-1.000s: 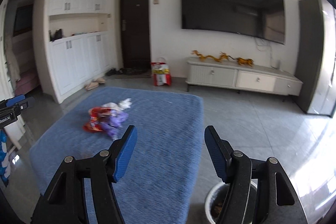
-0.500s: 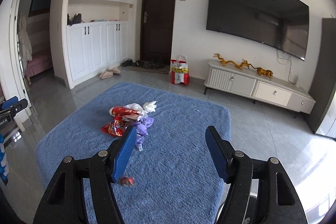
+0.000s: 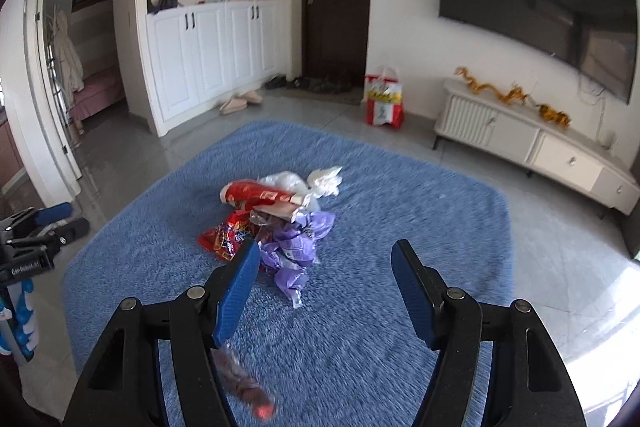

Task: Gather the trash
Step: 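Grasp the red snack wrapper with the left gripper while the right grasps purple wrappers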

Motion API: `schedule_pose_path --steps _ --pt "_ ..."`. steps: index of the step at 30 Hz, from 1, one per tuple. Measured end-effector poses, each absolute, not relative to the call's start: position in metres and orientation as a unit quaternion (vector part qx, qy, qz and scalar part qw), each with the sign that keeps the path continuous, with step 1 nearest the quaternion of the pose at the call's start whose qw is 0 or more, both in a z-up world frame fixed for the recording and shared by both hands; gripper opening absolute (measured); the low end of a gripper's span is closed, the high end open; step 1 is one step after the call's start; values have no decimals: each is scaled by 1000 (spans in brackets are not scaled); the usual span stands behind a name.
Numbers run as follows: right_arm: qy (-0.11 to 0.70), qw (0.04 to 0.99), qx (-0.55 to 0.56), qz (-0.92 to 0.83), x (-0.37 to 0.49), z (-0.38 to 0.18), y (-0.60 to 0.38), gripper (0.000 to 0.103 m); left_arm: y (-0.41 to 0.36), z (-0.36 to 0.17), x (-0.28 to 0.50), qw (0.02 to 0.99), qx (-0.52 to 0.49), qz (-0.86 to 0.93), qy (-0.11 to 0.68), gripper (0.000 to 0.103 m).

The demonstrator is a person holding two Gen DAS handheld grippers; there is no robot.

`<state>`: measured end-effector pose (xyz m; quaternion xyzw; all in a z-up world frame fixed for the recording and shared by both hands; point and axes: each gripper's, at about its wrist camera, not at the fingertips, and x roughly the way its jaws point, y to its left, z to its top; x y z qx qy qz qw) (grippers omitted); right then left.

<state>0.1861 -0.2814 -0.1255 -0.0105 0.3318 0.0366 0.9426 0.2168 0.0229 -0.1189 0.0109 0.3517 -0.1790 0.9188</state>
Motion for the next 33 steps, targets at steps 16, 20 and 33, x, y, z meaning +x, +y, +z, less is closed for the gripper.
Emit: schedule_pose_path --steps 16,20,33 --pt "376 919 49 107 270 -188 -292 67 -91 -167 313 852 67 -334 398 59" --pt "384 914 47 122 285 -197 -282 67 -87 -188 322 842 45 -325 429 41" --pt "381 909 97 138 272 -203 -291 33 -64 -178 285 850 0 -321 417 10"
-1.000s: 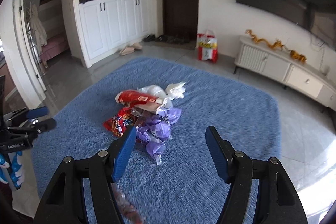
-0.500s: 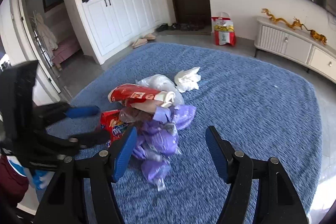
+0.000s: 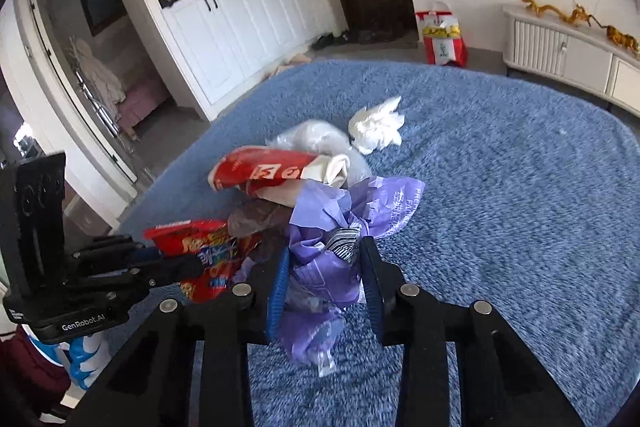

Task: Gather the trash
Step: 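Grasp the red snack wrapper with the left gripper while the right grasps purple wrappers, then carry both wrappers to the white bin and open both grippers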

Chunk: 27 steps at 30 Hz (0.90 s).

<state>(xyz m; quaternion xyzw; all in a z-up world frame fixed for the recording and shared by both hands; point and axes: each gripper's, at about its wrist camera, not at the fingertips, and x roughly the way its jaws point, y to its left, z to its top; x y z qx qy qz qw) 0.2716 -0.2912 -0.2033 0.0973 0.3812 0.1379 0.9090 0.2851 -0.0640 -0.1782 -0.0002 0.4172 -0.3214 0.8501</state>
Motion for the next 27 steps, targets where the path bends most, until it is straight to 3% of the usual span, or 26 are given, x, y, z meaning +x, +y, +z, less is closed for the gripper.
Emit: schedule_pose_path --steps 15,27 --pt "307 944 84 93 145 -130 -327 33 -14 -106 212 884 -43 -298 359 7" --pt "236 966 107 11 25 -90 -392 33 -32 -48 140 893 -16 -331 304 7"
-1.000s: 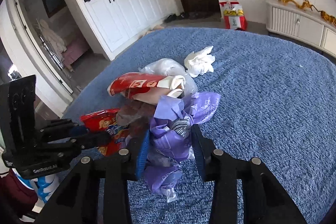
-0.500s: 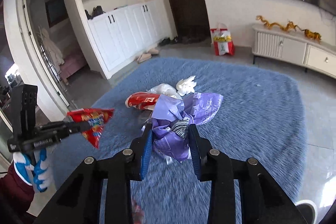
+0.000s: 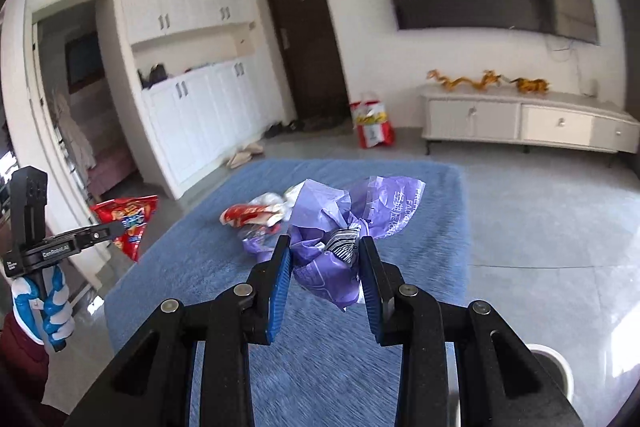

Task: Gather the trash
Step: 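Carry both wrappers to the white bin and open both grippers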

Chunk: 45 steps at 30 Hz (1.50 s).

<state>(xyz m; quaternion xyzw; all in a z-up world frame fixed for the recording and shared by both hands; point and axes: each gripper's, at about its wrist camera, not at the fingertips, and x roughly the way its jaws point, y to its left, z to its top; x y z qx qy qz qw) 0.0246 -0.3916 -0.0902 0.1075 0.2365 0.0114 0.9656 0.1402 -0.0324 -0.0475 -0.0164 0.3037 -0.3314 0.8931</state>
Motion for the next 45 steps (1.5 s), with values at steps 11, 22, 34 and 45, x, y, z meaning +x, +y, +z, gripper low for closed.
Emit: schedule_pose_path --steps 11,22,34,45 --pt "217 960 158 -78 -62 -109 -473 33 -138 -25 93 858 44 -416 298 7" --pt "279 920 235 -145 -96 -191 -549 33 -318 -70 43 768 144 -519 347 8" --pt "348 875 291 -168 -91 -282 -597 36 -471 -165 37 694 182 -540 439 9" --pt "384 847 300 -211 -79 -321 -625 43 -498 -196 53 668 148 -546 483 45"
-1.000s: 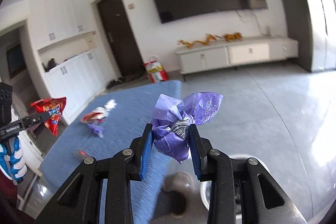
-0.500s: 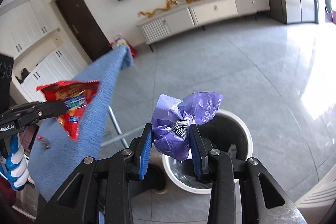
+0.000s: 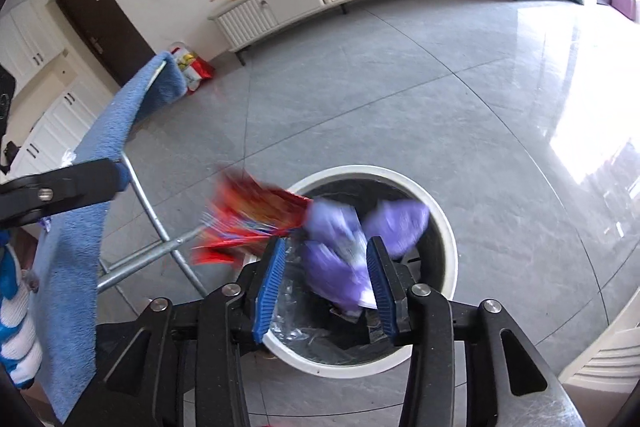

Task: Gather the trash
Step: 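Carry both wrappers to the white bin and open both grippers, then return both tools to the last wrappers on the ottoman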

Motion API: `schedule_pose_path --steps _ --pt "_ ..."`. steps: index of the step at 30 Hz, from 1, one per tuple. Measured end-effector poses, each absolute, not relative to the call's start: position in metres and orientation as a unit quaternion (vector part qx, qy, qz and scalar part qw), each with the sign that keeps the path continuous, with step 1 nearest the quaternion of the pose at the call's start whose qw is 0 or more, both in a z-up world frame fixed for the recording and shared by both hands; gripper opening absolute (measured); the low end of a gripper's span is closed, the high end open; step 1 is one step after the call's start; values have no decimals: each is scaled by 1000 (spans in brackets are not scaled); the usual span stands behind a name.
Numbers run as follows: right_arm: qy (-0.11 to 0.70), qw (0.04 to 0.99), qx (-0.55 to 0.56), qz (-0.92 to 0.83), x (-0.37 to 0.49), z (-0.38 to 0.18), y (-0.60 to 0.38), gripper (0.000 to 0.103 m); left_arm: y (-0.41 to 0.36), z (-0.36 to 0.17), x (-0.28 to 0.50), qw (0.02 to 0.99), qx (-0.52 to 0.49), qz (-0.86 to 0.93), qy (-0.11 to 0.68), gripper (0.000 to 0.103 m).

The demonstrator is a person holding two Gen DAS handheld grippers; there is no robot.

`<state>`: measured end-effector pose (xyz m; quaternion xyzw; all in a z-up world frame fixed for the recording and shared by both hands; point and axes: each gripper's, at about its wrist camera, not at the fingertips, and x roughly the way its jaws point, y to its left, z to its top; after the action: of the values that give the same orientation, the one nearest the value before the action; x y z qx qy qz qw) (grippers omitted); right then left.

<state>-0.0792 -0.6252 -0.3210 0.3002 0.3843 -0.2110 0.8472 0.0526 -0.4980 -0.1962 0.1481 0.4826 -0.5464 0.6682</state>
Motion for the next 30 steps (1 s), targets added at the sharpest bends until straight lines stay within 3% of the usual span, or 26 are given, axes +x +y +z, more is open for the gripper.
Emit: schedule_pose_path --steps 10,21,25,30 --pt "377 852 286 -225 -92 -299 -613 47 -445 -155 58 704 134 -541 439 45" --pt "333 886 239 -217 -97 -226 -572 50 -352 -93 61 761 95 -519 377 46" --pt "309 905 213 -198 -93 -193 -548 52 -307 -70 61 788 78 -499 352 57" --pt "284 926 180 -171 -88 -153 -513 54 -244 -46 66 821 49 -468 322 57"
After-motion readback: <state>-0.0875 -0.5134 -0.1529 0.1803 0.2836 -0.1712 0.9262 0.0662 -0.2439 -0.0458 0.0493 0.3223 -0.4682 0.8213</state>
